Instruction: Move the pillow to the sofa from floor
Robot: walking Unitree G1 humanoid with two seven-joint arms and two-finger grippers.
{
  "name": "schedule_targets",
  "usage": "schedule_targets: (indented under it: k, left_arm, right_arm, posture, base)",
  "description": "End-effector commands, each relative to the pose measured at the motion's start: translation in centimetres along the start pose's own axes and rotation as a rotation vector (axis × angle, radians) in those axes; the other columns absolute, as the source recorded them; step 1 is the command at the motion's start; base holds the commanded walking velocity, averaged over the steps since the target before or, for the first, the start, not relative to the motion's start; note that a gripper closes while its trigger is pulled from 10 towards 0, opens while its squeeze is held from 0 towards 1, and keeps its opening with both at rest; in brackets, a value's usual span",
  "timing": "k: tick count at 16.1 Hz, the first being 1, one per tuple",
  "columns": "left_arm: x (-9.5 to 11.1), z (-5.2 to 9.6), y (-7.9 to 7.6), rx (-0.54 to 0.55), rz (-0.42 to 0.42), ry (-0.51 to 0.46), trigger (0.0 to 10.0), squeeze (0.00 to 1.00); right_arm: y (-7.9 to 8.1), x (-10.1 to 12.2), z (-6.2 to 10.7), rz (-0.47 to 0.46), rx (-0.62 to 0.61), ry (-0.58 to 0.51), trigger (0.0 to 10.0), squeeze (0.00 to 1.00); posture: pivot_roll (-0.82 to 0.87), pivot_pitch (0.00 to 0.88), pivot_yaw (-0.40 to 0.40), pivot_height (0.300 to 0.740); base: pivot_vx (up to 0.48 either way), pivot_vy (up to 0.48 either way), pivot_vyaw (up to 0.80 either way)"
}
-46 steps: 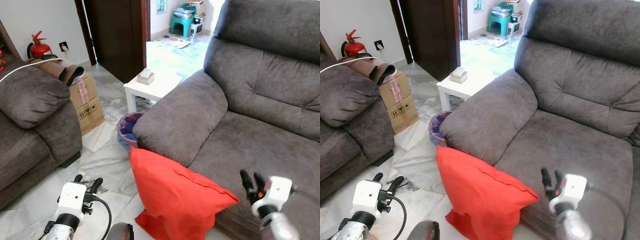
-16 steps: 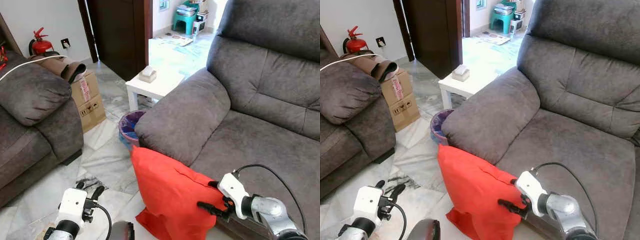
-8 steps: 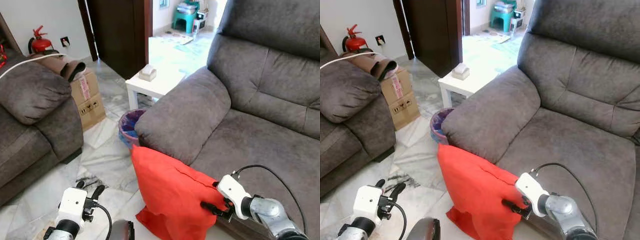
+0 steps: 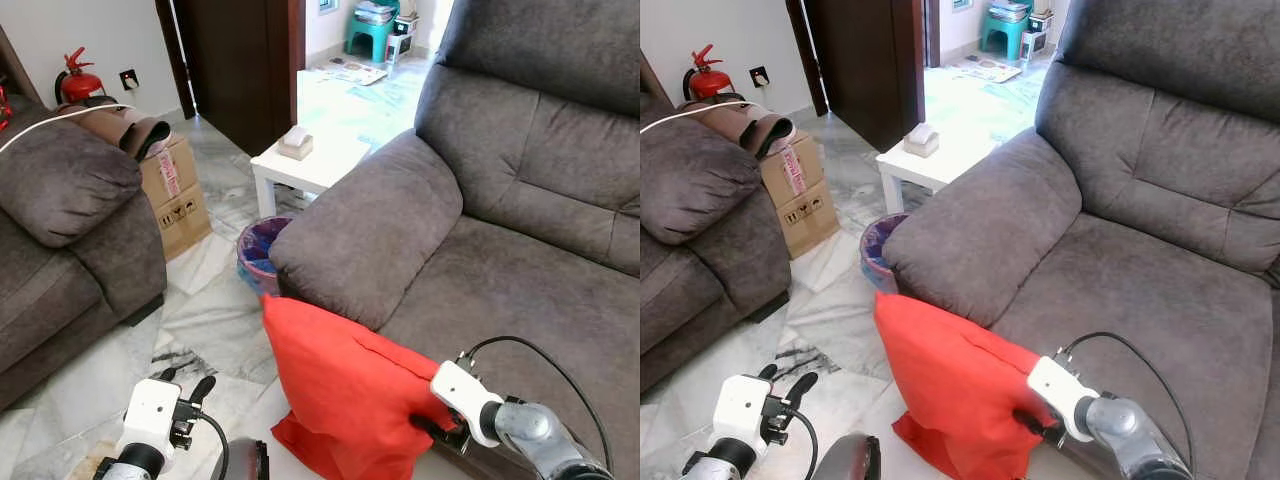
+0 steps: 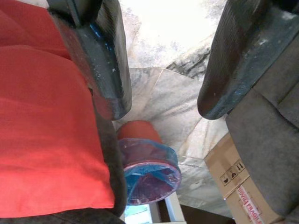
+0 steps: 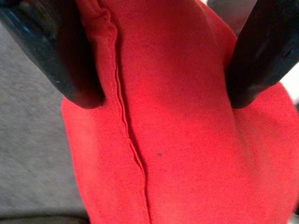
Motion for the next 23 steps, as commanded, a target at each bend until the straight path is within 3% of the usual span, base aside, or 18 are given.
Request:
schedule_targets:
  k: [1, 5, 6, 7, 8, 9, 18, 23]
  left_arm:
    - [0.0, 0.2, -0.2, -0.01, 0.016, 0.007, 10.0, 0.0]
    - [-0.2, 0.3, -0.4, -0.021, 0.02, 0.013, 10.0, 0.0]
    - [-0.1, 0.3, -0.4, -0.024, 0.02, 0.012, 10.0, 0.0]
    - [0.0, 0.3, -0.6, -0.03, 0.02, 0.009, 10.0, 0.0]
    - [0.0, 0.3, -0.7, -0.035, 0.018, 0.008, 10.0, 0.0]
    - [0.0, 0.3, -0.7, -0.037, 0.016, 0.008, 10.0, 0.0]
    - [0.0, 0.3, -1.0, -0.056, -0.004, 0.008, 10.0, 0.0]
    - [-0.1, 0.1, -1.0, -0.056, -0.003, 0.01, 10.0, 0.0]
  right_arm:
    - [0.1, -0.3, -0.3, 0.012, -0.011, 0.027, 10.0, 0.0]
    - [2.4, 0.4, -1.5, -0.127, 0.042, -0.036, 10.0, 0.0]
    - [2.6, 0.2, -1.5, -0.124, 0.043, -0.031, 10.0, 0.0]
    - [3.1, 0.0, -1.7, -0.136, 0.051, -0.027, 9.3, 0.0]
    - [3.6, -0.3, -1.9, -0.147, 0.061, -0.022, 3.8, 0.0]
    - [3.6, -0.7, -1.9, -0.14, 0.057, -0.004, 0.0, 0.0]
    - [2.7, -0.4, -1.8, -0.122, 0.007, -0.008, 0.0, 0.0]
    - [2.9, 0.1, -1.9, -0.176, 0.007, -0.047, 0.0, 0.0]
  posture:
    - [0.24, 0.118, -0.012, 0.604]
    - [0.24, 0.12, -0.015, 0.604]
    - [0.24, 0.121, -0.014, 0.604]
    - [0.25, 0.121, -0.014, 0.604]
    - [0.25, 0.121, -0.014, 0.604]
    - [0.25, 0.121, -0.016, 0.604]
    - [0.24, 0.117, -0.025, 0.604]
    - [0.23, 0.108, -0.026, 0.604]
  base:
    - [0.0, 0.0, 0.0]
    - [0.0, 0.0, 0.0]
    - [0.0, 0.0, 0.0]
    - [0.0, 0.0, 0.0]
    - [0.0, 0.0, 0.0]
    - [0.0, 0.0, 0.0]
    - [0.0, 0.0, 0.0]
    - [0.0, 0.0, 0.0]
Point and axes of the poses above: a point about 5 cm out from each wrist's last joint towards the gripper, its own z axis pointing back from the gripper into the wrist, its own x axis along the axis of the wrist's last joint, y = z × x, the point moved 6 cm from there along -z, pointing out of the wrist towards the gripper, and after that the axes turned 14 degrees about -z, right-handed, at the moved point
